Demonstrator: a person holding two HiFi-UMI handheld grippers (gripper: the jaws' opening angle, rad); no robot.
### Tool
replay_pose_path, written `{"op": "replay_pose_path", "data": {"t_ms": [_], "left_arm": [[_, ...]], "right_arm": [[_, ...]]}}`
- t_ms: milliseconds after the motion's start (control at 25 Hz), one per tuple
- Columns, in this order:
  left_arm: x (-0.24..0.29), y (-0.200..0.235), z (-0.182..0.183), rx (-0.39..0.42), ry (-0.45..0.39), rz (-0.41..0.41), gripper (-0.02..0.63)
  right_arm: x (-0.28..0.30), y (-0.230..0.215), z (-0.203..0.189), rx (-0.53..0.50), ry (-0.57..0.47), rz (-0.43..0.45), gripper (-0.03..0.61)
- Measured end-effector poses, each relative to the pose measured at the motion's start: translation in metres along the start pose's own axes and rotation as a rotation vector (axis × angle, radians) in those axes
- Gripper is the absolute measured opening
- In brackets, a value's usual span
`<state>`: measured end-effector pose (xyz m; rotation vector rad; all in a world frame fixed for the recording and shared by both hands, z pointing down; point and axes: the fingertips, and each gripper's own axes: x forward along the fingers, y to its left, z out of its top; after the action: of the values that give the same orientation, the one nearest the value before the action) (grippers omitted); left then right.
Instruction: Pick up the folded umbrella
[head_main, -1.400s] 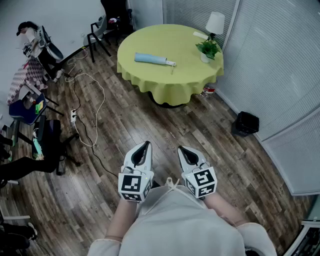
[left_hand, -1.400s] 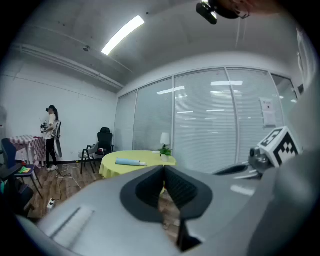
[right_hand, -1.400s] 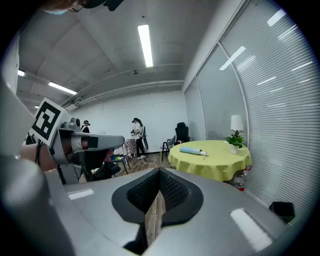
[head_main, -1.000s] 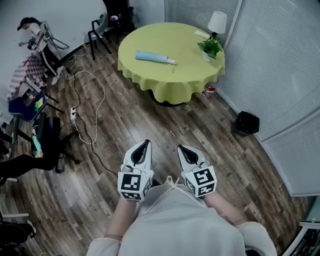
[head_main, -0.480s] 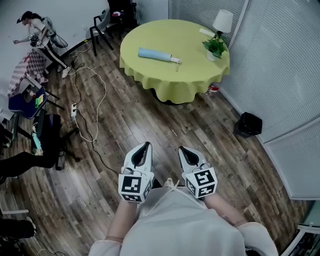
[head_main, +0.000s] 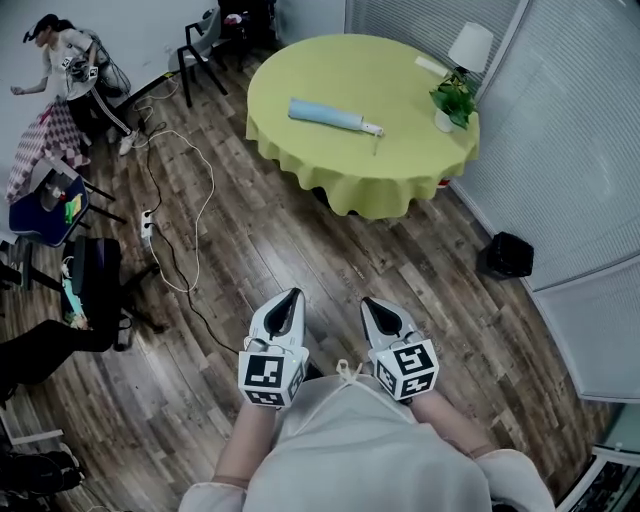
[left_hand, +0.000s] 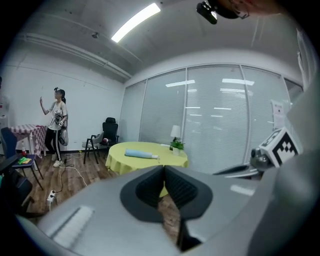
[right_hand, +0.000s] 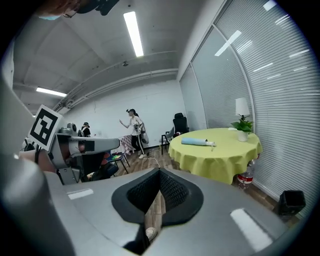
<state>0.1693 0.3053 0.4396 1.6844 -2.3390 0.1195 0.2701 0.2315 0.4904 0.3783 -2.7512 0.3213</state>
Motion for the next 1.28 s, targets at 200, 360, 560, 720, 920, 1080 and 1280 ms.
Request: {"op": "replay_pose_path", "data": {"t_ms": [200,360,560,720,920,1080,1280], "left_arm": [[0.042,0.067,0.035,0.009,0.012,-0.063,0.006],[0.074,0.132,0.062,0.005,0.008,-0.107,0.006],[0.103,0.204,0.083,0.006,-0.002,-0.160,0.006],[0.118,0.253,0.093,0.018,-0.006,-0.186,0.006],[0.133,0.289,0.090,-0.005,0.010,-0.197,0.006],[0.152,0.304,0.084,-0.020,0.033,-0.204,0.006],[0.194,0.315,0.085,-0.019,0.043,-0.176,0.006]], "right_arm": [[0.068,0.008,0.042,0.037,0.002,-0.058,0.000],[0.124,0.022,0.073,0.050,-0.002,-0.112,0.000],[0.184,0.036,0.099,0.069,-0.016,-0.183,0.000],[0.222,0.046,0.115,0.084,-0.034,-0.234,0.000],[0.254,0.053,0.122,0.089,-0.017,-0.257,0.000],[0.277,0.043,0.124,0.092,0.007,-0.268,0.000],[0.309,0.010,0.131,0.099,0.009,-0.254,0.000]]}}
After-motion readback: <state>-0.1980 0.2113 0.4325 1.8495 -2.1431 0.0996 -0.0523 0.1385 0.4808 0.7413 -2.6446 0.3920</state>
